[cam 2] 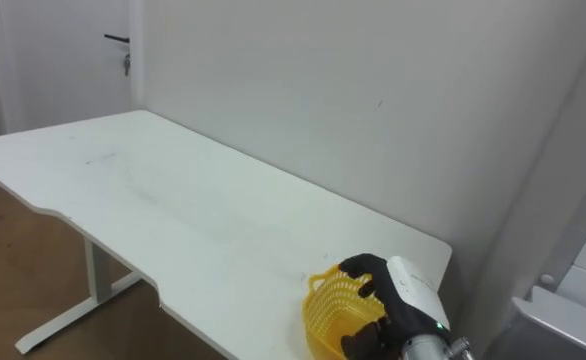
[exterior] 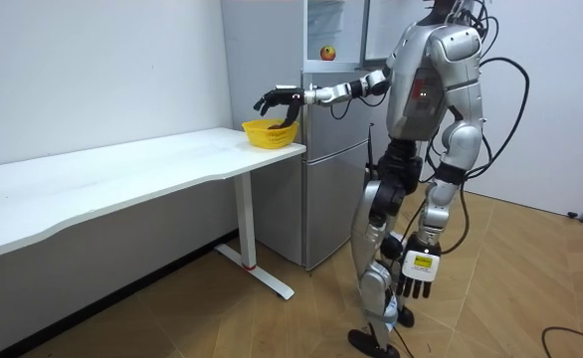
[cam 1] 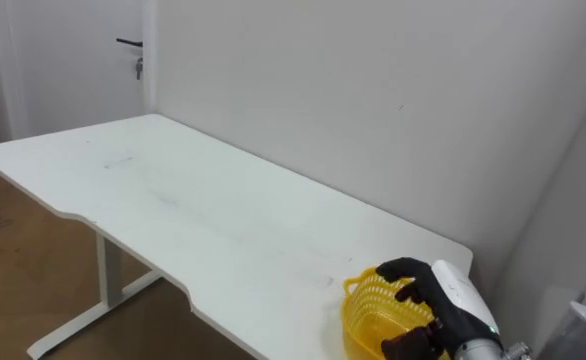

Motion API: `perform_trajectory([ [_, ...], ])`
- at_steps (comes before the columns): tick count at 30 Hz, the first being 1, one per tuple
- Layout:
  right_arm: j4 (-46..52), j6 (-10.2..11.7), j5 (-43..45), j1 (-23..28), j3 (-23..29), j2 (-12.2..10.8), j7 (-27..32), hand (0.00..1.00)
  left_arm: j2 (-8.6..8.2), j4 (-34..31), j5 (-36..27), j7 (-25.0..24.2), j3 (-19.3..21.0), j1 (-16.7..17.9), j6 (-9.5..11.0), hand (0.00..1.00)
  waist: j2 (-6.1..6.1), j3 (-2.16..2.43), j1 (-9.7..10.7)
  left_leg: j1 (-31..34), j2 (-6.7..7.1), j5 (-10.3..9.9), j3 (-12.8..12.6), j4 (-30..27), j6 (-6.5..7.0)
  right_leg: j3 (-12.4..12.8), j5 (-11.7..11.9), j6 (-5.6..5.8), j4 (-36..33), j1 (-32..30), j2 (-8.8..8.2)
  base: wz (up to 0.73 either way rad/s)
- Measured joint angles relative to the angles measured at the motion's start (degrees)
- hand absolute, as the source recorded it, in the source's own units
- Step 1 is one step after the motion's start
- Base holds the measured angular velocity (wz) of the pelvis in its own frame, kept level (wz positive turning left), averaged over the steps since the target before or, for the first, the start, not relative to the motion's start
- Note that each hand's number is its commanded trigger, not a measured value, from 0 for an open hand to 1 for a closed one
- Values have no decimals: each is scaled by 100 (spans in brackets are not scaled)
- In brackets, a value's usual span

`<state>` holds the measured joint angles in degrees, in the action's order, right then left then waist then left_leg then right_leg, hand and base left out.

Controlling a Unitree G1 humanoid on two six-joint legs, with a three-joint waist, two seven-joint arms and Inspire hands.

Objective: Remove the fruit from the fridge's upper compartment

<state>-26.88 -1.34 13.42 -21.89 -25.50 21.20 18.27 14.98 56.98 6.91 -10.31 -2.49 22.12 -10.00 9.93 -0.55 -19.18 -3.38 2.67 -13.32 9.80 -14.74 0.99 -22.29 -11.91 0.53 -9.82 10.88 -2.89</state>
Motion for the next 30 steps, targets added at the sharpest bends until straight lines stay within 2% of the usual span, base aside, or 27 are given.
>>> perform_trajectory([
  [7,-17,1,-109,0,0,0,56,0,4,-10,6,2,1,-1,2,0,-2,-3,0,-3,0,0,0,-5,0,-3,0,0,3,6,0,0],
  [14,-17,0,-109,0,0,0,55,0,4,-28,11,8,4,0,-44,0,-63,-41,8,1,0,0,1,-3,0,-11,0,0,4,5,-1,0],
  [22,-15,0,-109,0,0,0,55,0,-7,-186,11,9,78,31,-113,0,-90,-11,3,8,0,0,3,-1,0,-29,0,1,4,-1,-1,0],
  [26,-15,0,-108,0,0,0,55,0,-23,-194,13,10,122,34,-116,0,-105,38,4,7,0,1,3,-5,0,-25,0,0,4,-2,0,0],
  [30,-13,1,-128,4,4,-1,55,0,-64,-192,37,21,237,64,-106,0,-114,41,17,-26,-1,1,-3,3,1,-1,0,0,7,21,0,0],
])
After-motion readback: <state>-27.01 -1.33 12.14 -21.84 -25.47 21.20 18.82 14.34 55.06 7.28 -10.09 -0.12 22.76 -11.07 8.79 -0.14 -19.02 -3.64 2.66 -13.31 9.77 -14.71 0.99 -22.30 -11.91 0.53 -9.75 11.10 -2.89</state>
